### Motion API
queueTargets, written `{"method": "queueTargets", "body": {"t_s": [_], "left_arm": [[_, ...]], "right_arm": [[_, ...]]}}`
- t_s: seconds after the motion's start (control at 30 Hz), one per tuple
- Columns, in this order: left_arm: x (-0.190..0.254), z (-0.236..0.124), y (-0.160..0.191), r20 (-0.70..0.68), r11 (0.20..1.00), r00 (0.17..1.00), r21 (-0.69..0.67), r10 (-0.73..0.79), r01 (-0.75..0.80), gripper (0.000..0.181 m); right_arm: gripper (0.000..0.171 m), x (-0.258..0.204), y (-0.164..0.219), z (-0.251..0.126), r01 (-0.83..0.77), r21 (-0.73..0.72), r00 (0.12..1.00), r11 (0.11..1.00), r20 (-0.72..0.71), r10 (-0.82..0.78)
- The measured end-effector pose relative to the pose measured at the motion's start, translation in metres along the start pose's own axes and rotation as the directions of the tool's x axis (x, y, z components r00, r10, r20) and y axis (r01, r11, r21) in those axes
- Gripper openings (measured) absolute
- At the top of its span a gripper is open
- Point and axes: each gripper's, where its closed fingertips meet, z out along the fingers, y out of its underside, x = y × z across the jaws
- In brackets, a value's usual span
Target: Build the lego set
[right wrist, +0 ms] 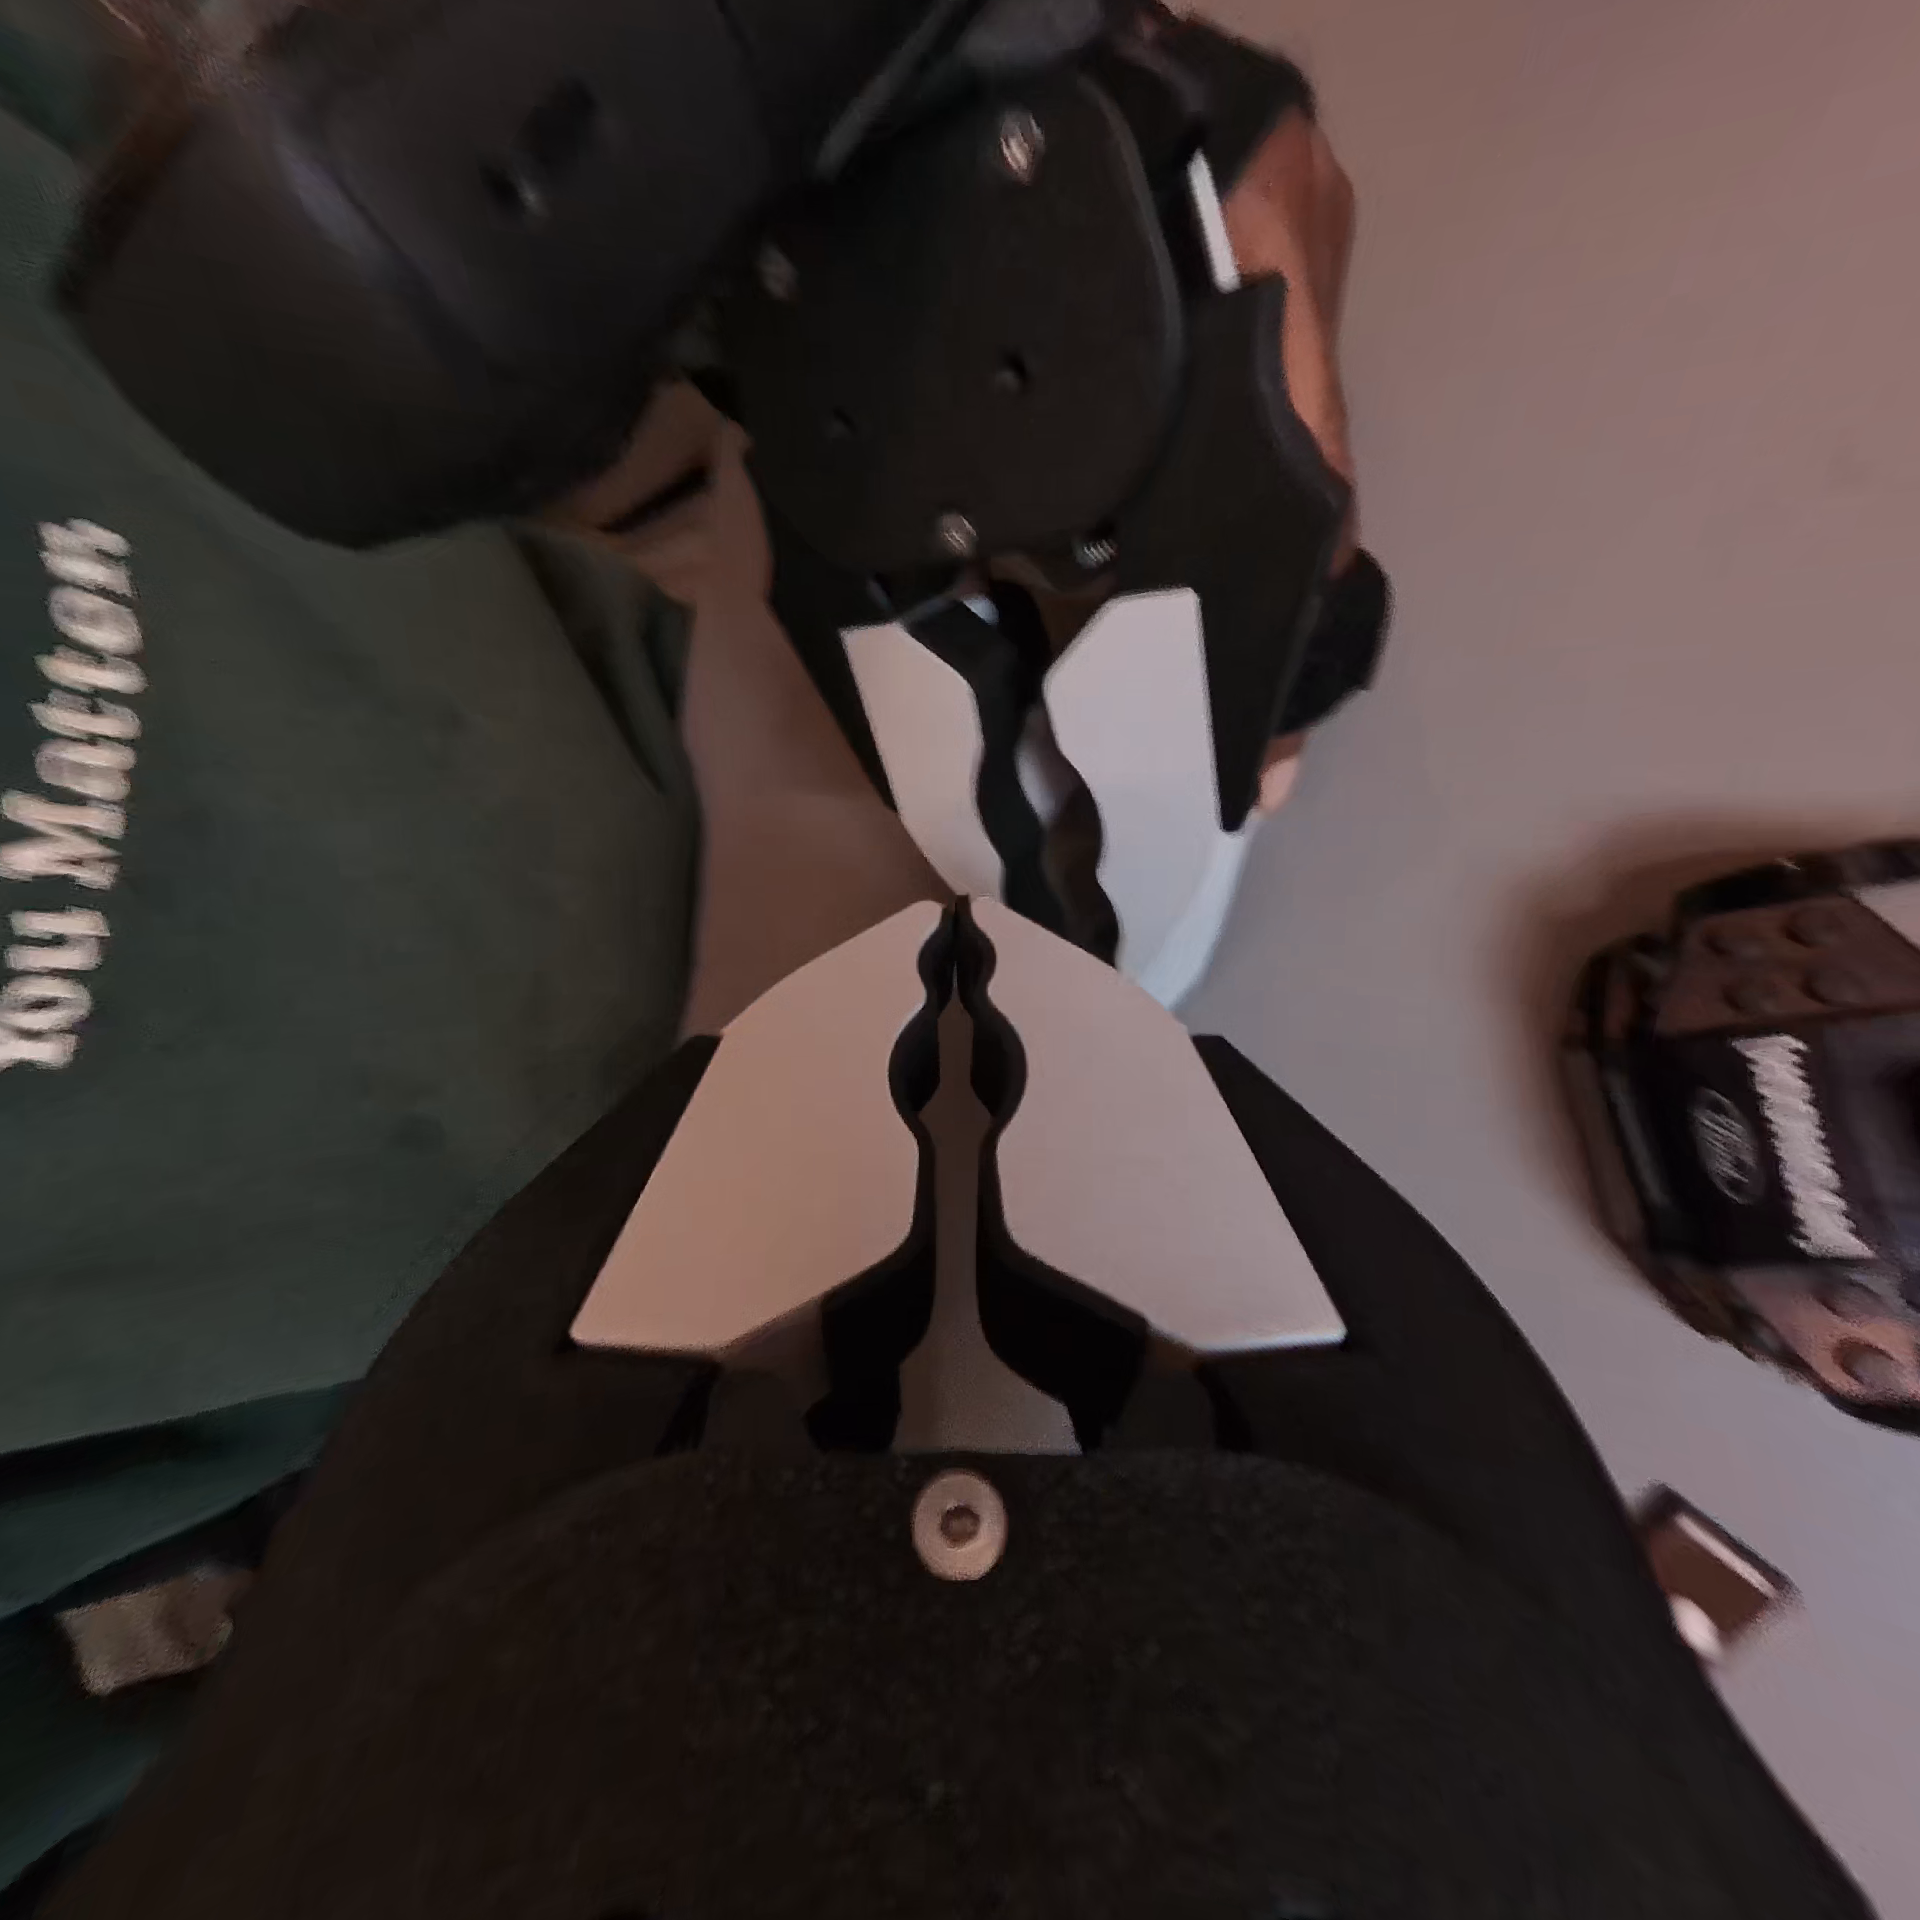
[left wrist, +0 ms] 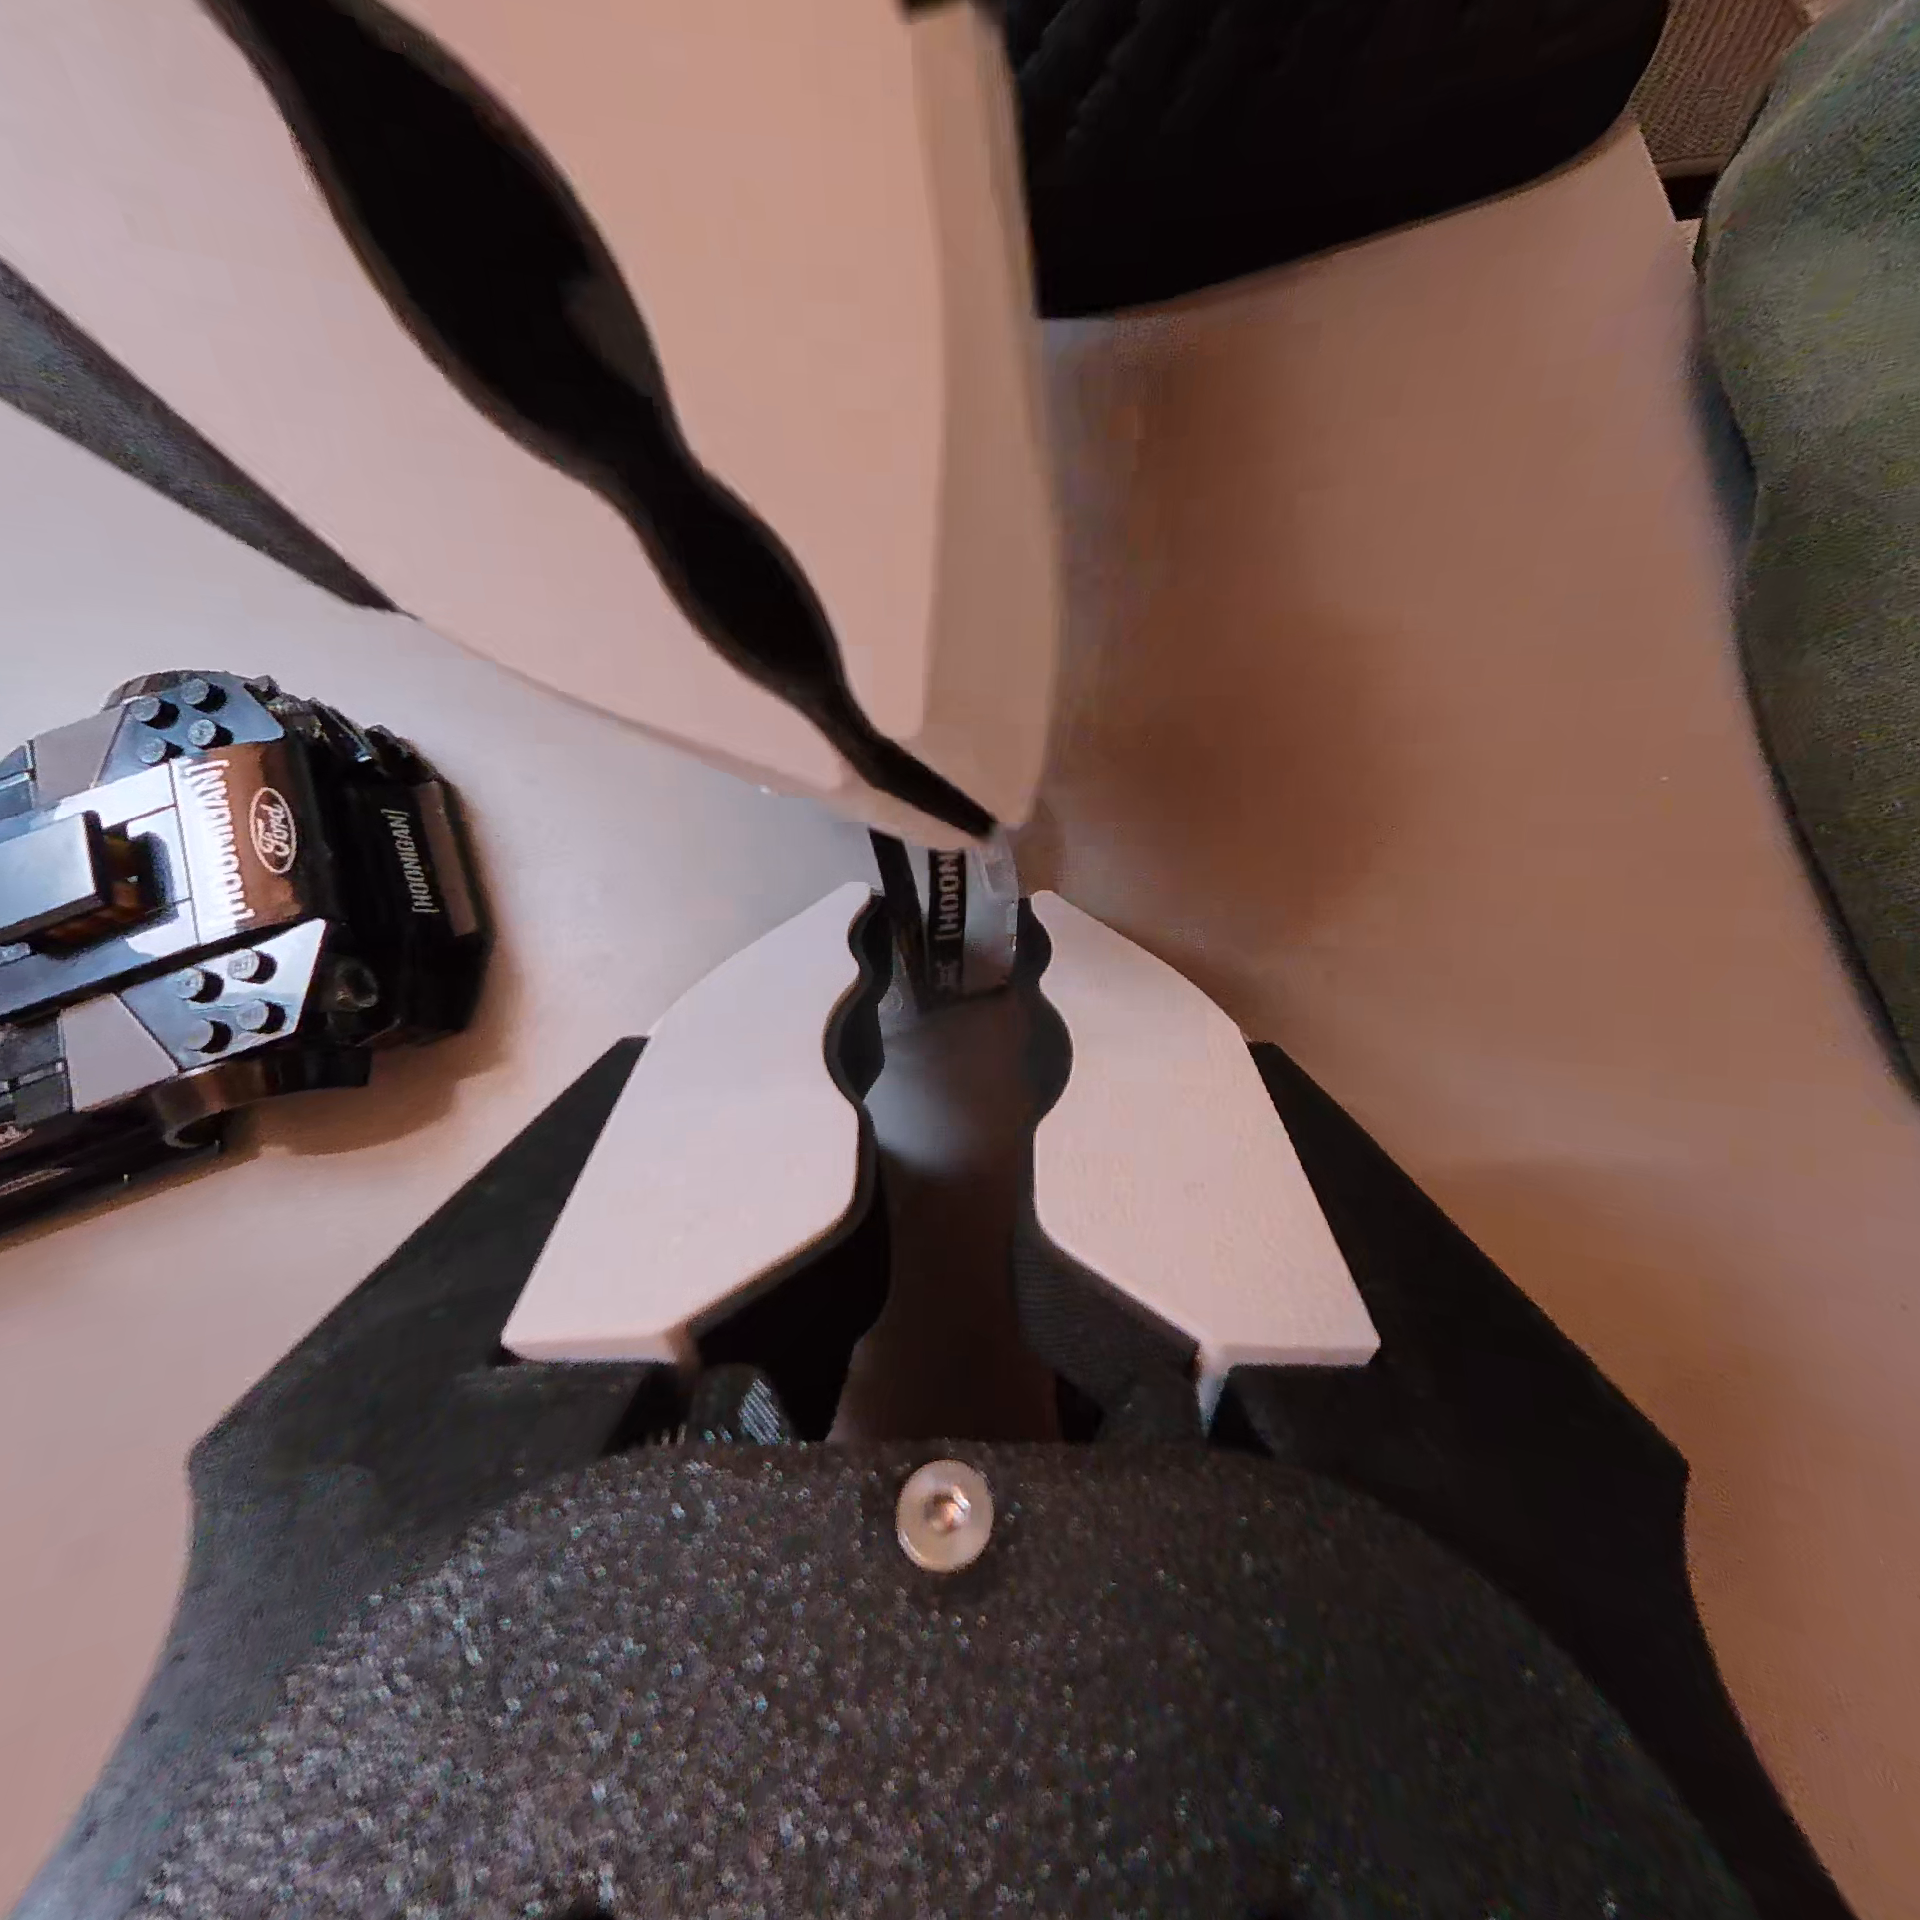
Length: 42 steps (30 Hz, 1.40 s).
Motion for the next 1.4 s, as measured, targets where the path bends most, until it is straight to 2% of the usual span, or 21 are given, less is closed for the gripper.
{"method": "queueTargets", "body": {"t_s": [0.13,0.27,0.3,0.37,0.4,0.63,0.93,1.4], "left_arm": [[0.0,0.0,0.0,0.002,1.0,1.0,-0.001,-0.002,0.002,0.023],[0.0,0.0,0.001,0.002,1.0,1.0,0.0,-0.01,0.01,0.023],[0.0,0.0,0.001,0.006,1.0,1.0,0.001,-0.012,0.012,0.023],[0.0,0.0,0.001,0.016,1.0,1.0,0.005,-0.019,0.019,0.023],[0.0,-0.001,0.001,0.023,1.0,1.0,0.007,-0.021,0.021,0.023],[-0.002,-0.001,0.001,0.047,0.999,0.998,0.006,-0.041,0.04,0.023],[-0.004,-0.001,0.002,0.063,0.998,0.996,0.001,-0.061,0.061,0.023],[-0.006,-0.001,0.002,0.096,0.995,0.992,-0.039,-0.086,0.09,0.023]], "right_arm": [[0.0,0.001,0.003,-0.006,-0.031,0.02,1.0,0.999,-0.002,0.031],[0.0,0.02,0.013,-0.015,-0.044,0.052,0.988,0.998,-0.147,0.052],[0.02,0.022,0.015,-0.018,-0.031,0.072,0.982,0.997,-0.182,0.043],[0.033,0.02,0.019,-0.021,-0.018,0.145,0.975,0.989,-0.216,0.049],[0.034,0.019,0.022,-0.02,-0.013,0.183,0.969,0.983,-0.241,0.057],[0.018,0.025,0.033,-0.005,0.013,0.351,0.905,0.936,-0.402,0.138],[0.001,0.027,0.034,-0.002,0.005,0.324,0.896,0.946,-0.421,0.139],[0.0,0.009,0.015,0.005,0.078,0.316,0.892,0.946,-0.445,0.075]]}}
